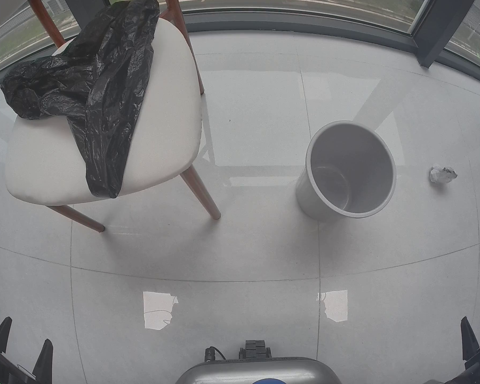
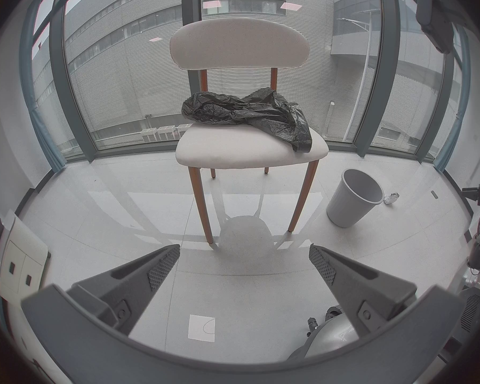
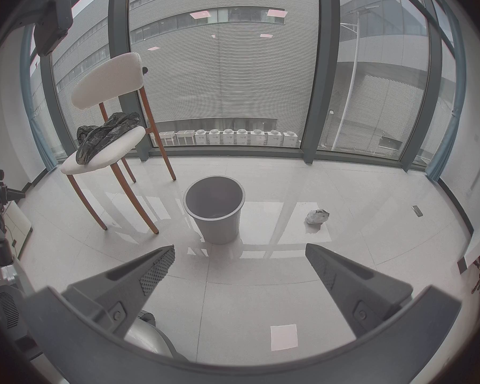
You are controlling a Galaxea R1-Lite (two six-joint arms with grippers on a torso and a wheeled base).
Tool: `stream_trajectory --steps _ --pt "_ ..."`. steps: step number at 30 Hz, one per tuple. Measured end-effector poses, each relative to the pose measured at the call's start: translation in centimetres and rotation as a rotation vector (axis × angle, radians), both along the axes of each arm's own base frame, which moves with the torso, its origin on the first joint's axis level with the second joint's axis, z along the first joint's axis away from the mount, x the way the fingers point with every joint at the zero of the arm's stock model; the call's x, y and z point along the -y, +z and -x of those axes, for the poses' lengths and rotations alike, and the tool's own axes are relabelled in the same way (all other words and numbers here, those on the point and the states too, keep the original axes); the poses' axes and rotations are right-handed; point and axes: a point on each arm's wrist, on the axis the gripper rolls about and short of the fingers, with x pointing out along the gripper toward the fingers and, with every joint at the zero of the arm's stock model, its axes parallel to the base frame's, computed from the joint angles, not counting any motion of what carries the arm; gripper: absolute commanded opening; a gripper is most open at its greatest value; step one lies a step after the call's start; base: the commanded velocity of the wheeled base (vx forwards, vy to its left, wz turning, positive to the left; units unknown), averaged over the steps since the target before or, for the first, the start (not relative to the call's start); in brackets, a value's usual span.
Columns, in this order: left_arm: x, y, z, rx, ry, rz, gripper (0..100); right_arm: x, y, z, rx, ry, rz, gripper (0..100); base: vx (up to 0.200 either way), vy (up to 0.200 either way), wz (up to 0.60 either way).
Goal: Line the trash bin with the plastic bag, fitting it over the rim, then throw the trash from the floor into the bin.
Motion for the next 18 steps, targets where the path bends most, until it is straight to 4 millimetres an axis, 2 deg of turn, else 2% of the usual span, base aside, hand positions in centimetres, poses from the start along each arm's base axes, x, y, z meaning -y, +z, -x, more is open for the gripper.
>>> stream_trajectory --steps 18 --pt "0.00 0.00 0.00 0.000 0.000 0.000 100 -0.01 -0.05 0.00 -0.005 0.002 -0.003 100 0.000 0.000 0.00"
